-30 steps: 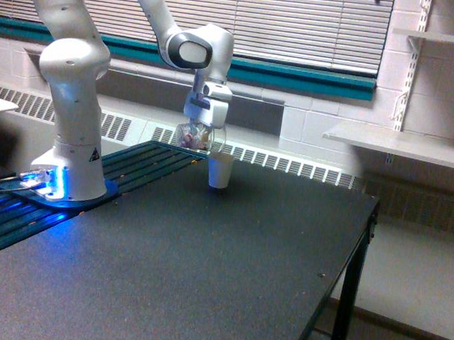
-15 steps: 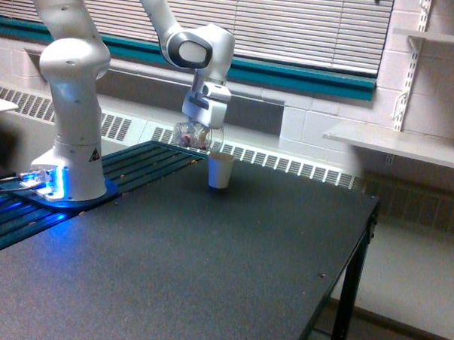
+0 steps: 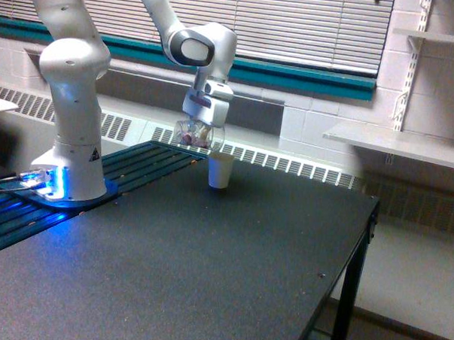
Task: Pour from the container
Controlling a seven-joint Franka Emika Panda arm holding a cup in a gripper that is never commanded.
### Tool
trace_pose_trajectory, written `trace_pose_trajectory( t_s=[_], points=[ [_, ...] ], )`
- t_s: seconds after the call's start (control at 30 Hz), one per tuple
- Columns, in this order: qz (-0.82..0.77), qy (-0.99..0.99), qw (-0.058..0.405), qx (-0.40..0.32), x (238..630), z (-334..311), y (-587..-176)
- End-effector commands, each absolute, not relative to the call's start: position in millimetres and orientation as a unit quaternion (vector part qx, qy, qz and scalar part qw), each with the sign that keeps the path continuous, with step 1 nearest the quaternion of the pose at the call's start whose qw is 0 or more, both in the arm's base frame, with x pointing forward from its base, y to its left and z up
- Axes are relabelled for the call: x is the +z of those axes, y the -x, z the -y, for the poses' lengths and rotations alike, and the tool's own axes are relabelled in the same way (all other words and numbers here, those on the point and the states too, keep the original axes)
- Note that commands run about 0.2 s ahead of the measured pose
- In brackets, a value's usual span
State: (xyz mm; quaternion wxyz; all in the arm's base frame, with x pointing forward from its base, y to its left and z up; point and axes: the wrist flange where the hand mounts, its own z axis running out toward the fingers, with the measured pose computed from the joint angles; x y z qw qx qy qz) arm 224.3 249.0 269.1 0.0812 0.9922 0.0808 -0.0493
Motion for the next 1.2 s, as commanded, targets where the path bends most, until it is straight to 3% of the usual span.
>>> trace_pose_trajectory(
  t_s=[0.03, 1.2],
  points=[
    [-0.086, -0.992, 0.083, -0.049, 276.1, -245.1, -231.5],
    [-0.109, -0.986, 0.100, -0.079, 270.9, -244.5, -225.3]
  ],
)
